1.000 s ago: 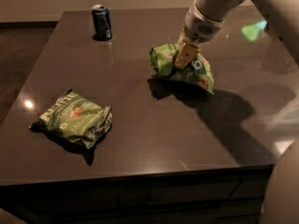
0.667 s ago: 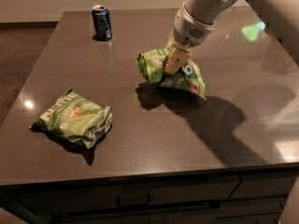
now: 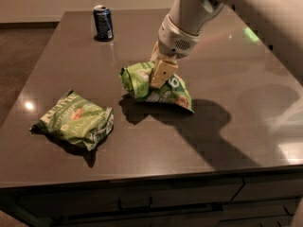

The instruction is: Move green rice chip bag near green jalapeno chip bag

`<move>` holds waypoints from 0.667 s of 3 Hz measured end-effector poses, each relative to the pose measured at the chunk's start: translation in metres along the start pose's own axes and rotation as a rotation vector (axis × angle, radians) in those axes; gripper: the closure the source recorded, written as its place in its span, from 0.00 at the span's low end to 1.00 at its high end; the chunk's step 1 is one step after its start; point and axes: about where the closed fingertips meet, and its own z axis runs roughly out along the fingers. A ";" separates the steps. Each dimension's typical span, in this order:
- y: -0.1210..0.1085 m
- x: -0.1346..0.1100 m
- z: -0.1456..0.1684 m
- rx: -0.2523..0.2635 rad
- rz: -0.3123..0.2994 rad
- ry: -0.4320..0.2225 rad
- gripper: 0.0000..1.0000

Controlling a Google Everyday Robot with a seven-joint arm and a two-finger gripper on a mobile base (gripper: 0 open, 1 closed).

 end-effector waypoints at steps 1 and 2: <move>0.010 -0.012 0.002 -0.031 -0.020 -0.041 0.51; 0.021 -0.019 0.006 -0.045 -0.003 -0.093 0.28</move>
Offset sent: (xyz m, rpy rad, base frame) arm -0.0363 0.0209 -0.0032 0.1582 0.0799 0.0051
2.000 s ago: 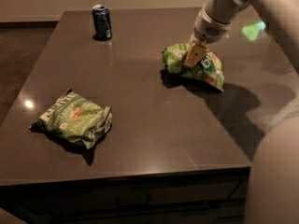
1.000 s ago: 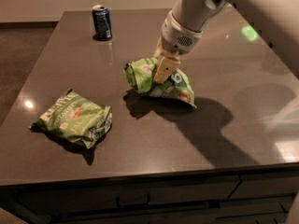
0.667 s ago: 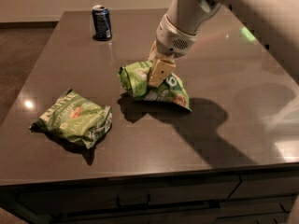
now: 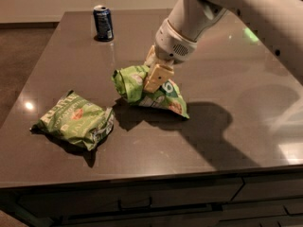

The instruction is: Move green rice chip bag near green jalapeno chip bag

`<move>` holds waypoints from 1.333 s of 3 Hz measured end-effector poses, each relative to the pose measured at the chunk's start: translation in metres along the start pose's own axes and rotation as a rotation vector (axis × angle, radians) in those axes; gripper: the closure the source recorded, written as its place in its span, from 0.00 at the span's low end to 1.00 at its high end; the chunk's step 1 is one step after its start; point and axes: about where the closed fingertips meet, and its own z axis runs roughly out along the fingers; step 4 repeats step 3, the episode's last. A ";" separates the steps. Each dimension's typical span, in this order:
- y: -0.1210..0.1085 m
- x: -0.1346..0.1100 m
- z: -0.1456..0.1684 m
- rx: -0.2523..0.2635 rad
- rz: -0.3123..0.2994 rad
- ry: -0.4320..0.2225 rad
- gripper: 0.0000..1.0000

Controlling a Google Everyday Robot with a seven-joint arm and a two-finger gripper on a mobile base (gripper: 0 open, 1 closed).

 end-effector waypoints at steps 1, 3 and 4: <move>0.001 -0.001 0.002 -0.001 0.003 -0.009 0.05; 0.000 -0.002 0.003 -0.001 0.002 -0.009 0.00; 0.000 -0.002 0.003 -0.001 0.002 -0.009 0.00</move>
Offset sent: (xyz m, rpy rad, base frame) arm -0.0010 0.0019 -0.0013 0.0084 0.0032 -0.0014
